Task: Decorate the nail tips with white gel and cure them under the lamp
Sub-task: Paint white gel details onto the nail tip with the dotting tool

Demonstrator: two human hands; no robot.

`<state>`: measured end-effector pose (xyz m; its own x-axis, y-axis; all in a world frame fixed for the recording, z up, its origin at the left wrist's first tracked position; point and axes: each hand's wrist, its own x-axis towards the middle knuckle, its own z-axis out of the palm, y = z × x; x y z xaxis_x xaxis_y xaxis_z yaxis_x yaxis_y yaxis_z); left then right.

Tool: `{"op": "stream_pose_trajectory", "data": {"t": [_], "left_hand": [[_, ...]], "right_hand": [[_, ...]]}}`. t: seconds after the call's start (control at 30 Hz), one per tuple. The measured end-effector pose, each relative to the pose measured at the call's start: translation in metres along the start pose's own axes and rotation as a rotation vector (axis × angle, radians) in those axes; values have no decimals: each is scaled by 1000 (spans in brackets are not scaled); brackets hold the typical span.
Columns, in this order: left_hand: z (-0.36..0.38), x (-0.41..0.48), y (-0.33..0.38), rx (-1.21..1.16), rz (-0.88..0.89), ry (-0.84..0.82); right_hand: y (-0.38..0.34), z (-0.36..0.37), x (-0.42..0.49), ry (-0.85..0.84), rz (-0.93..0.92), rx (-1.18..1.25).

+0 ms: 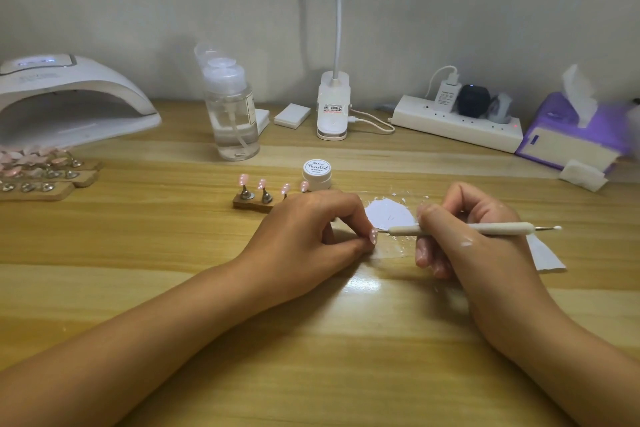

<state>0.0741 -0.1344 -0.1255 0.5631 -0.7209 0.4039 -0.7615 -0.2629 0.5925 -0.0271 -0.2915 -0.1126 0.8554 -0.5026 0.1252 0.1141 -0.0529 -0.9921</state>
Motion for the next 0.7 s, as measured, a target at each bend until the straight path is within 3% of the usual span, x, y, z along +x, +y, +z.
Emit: {"op": "stream_pose_trajectory", "data": {"t": [0.7], "left_hand": [[0, 0, 2, -22, 2, 6]], "right_hand": [[1, 0, -1, -8, -6, 2]]}}
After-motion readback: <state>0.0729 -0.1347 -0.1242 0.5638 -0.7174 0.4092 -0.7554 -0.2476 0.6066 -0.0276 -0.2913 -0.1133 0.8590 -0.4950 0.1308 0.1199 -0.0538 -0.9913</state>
